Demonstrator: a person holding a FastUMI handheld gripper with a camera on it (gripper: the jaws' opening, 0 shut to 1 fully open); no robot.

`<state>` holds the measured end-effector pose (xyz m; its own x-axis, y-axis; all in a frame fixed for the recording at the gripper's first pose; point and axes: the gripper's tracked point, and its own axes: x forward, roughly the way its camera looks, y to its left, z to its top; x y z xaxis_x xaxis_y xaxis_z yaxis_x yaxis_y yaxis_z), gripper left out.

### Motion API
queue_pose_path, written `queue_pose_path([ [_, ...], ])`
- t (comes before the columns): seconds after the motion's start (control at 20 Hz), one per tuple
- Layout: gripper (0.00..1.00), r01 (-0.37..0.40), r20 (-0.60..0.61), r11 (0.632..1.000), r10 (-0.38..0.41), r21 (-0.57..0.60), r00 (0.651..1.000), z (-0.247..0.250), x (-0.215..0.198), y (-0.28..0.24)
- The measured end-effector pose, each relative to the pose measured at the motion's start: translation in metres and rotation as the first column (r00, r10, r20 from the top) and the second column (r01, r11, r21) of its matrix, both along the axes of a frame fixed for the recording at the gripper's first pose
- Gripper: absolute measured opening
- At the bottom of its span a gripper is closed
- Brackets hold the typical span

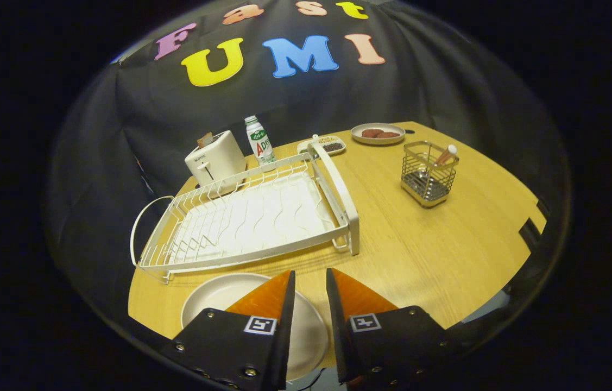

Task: Take the plate from the dish rack, then take the spoon from the basket and place it into the plate.

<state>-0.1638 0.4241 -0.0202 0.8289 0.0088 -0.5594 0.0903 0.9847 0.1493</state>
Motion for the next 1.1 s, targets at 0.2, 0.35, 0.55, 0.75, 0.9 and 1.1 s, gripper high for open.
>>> queue_pose_path([
  [0.2, 0.34, 0.032, 0.071, 0.993, -0.025, -0.110, 0.997, 0.051, 0.018, -0.037],
  [0.35, 0.34, 0.094, 0.105, 0.984, -0.079, -0.148, 0.991, 0.080, 0.030, -0.075],
  [0.55, 0.35, 0.167, 0.114, 0.960, -0.144, -0.224, 0.983, 0.097, 0.043, -0.135],
  [0.75, 0.37, 0.217, 0.092, 0.934, -0.199, -0.285, 0.976, 0.093, 0.055, -0.186],
  [0.9, 0.37, 0.194, 0.067, 0.936, -0.183, -0.294, 0.981, 0.080, 0.068, -0.200],
  [1.1, 0.37, 0.109, 0.009, 0.941, -0.112, -0.321, 0.994, 0.056, 0.078, -0.204],
])
